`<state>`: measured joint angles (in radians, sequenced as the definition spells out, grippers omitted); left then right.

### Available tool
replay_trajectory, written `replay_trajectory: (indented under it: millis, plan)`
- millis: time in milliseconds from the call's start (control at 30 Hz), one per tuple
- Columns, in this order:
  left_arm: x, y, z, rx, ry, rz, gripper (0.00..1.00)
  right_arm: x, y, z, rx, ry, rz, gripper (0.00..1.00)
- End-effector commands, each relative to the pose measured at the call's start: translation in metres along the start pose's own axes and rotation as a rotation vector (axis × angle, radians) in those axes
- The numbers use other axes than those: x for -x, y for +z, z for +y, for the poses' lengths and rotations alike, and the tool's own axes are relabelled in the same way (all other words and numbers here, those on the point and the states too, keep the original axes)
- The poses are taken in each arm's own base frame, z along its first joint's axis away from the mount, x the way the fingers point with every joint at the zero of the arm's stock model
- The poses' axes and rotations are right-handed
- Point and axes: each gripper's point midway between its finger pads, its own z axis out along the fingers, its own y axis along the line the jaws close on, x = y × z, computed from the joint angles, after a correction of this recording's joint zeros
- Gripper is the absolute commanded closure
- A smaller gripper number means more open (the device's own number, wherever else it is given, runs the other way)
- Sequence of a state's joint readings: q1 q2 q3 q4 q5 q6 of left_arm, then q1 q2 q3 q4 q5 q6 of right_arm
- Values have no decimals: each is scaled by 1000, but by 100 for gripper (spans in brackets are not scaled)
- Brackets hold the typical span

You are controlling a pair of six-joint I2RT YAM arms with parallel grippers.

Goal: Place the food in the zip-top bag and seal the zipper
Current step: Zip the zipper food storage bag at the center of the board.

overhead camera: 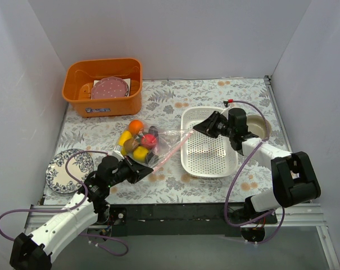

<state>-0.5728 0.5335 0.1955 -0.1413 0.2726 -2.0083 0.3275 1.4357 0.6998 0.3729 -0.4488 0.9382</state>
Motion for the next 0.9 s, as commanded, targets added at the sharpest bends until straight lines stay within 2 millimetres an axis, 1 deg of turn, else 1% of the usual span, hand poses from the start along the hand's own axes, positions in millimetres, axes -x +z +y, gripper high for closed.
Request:
replay_trajectory:
  millis: [0,33,100,133,167,200,233,300,467,500,567,600,667,700,767,800,867]
  plan:
    - [0,-1,0,34,-150,-2,100,38,-2,15,34,-83,-120,68]
    - [0,-1,-1,30,-153,-3,100,38,-4,14,24,-81,-122,56]
    - [0,1,-2,22,-153,-1,100,40,-7,11,5,-88,-135,45]
    - [1,1,-6,10,-149,-1,100,42,-10,12,1,-95,-148,38]
    - [1,2,-6,12,-150,3,100,43,-12,12,-3,-99,-153,37]
    - [0,3,-6,14,-149,6,100,45,-15,16,-1,-110,-166,36]
    - [1,4,-6,16,-148,7,100,44,-16,12,-18,-115,-161,36]
    - [-1,5,-6,15,-145,16,100,46,-21,15,-25,-129,-176,35]
    - [-2,5,-8,5,-131,24,100,39,-27,9,-56,-145,-152,34]
    - [-1,4,-8,5,-121,22,100,38,-28,11,-53,-151,-151,34]
    - [1,2,-18,-11,-93,12,100,32,-30,4,-73,-162,-130,34]
    - [3,1,-17,6,-70,3,100,31,-31,2,-83,-168,-127,35]
    - [5,-1,-21,12,-34,-9,100,29,-33,-1,-98,-185,-120,35]
    - [8,-3,-25,17,0,-22,98,27,-35,-7,-125,-195,-110,35]
    - [11,-5,-30,25,36,-34,98,25,-38,-10,-147,-212,-101,35]
    - [13,-8,-35,27,60,-41,97,24,-41,-14,-166,-232,-96,35]
    - [19,-11,-40,32,117,-71,87,21,-45,-19,-192,-246,-92,35]
